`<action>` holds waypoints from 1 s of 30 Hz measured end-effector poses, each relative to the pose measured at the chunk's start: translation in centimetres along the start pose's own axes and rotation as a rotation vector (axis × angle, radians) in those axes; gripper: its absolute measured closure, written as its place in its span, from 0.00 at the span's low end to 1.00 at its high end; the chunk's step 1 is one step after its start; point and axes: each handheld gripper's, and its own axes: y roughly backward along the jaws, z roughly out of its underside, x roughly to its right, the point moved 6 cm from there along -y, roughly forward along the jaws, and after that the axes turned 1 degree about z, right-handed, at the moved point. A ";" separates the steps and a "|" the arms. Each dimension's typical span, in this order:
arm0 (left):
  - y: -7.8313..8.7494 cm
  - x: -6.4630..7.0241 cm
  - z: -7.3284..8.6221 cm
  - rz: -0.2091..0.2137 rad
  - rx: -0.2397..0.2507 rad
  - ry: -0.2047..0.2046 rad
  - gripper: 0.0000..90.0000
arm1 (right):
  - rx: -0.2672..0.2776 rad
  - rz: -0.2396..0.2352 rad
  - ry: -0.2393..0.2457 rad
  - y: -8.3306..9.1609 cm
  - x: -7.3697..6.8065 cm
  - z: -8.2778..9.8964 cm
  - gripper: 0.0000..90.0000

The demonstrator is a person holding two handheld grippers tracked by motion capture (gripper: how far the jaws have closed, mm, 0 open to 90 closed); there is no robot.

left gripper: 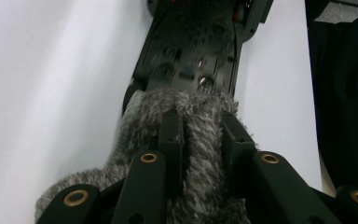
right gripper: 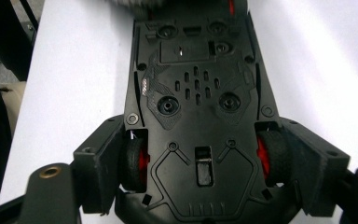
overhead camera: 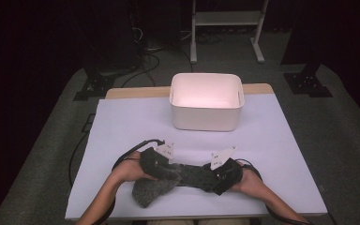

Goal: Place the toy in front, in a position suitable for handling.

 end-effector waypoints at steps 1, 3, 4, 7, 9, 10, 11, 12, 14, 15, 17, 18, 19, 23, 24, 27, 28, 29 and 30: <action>-0.2 0.0 -0.2 0.005 0.001 -0.006 0.82 | 0.001 -0.002 0.004 0.0 0.1 -0.1 0.25; -0.6 -0.1 -0.7 0.016 0.007 -0.012 0.82 | 0.004 -0.009 0.005 0.0 0.2 -0.2 0.25; -0.8 -0.1 -1.0 0.023 0.017 -0.019 0.82 | 0.006 -0.014 0.002 0.0 0.2 -0.3 0.25; -1.4 -0.1 -2.1 0.038 0.044 -0.034 0.82 | 0.008 -0.028 -0.004 -0.2 0.3 -0.5 0.25; -2.0 0.0 -2.8 0.047 0.057 -0.044 0.82 | 0.009 -0.029 0.000 -0.4 0.4 -0.7 0.25; -2.3 0.0 -3.1 0.052 0.056 -0.049 0.82 | 0.009 -0.026 0.011 -0.5 0.4 -0.9 0.25; -2.5 0.0 -3.3 0.049 0.051 -0.065 0.82 | 0.008 -0.025 0.013 -0.6 0.3 -0.9 0.25; -2.7 0.0 -3.4 0.050 0.055 -0.067 0.82 | 0.006 -0.024 0.015 -0.6 0.3 -1.0 0.25; -2.9 0.0 -3.2 0.056 0.061 -0.067 0.82 | 0.004 -0.023 0.019 -0.6 0.3 -0.8 0.25; -2.8 0.0 -3.1 0.059 0.068 -0.063 0.82 | 0.005 -0.023 0.021 -0.6 0.3 -0.7 0.25; -2.6 -0.1 -2.7 0.056 0.072 -0.059 0.82 | 0.010 -0.027 0.010 -0.6 0.3 -0.7 0.25; -2.4 -0.2 -2.4 0.052 0.076 -0.056 0.82 | 0.010 -0.026 0.014 -0.6 0.3 -0.7 0.25; -2.2 -0.3 -2.1 0.047 0.075 -0.052 0.82 | 0.010 -0.024 0.021 -0.6 0.3 -0.7 0.25; -1.0 -0.6 -0.5 0.019 0.072 -0.034 0.82 | 0.005 -0.016 0.029 -0.6 0.2 -0.7 0.25; -0.7 -0.7 0.0 0.009 0.071 -0.029 0.82 | 0.006 -0.017 0.030 -0.6 0.2 -0.8 0.25; 0.1 -1.1 1.2 -0.015 0.077 -0.004 0.81 | 0.007 -0.020 0.026 -0.6 0.3 -0.8 0.25; 0.1 -1.1 1.2 -0.015 0.077 -0.004 0.82 | 0.008 -0.023 0.023 -0.6 0.3 -0.8 0.25; 0.4 -1.2 1.6 -0.016 0.082 0.007 0.82 | 0.009 -0.023 0.022 -0.6 0.4 -0.8 0.25; 0.4 -1.3 1.7 -0.017 0.086 0.012 0.82 | 0.013 -0.028 0.018 -0.6 0.4 -0.8 0.25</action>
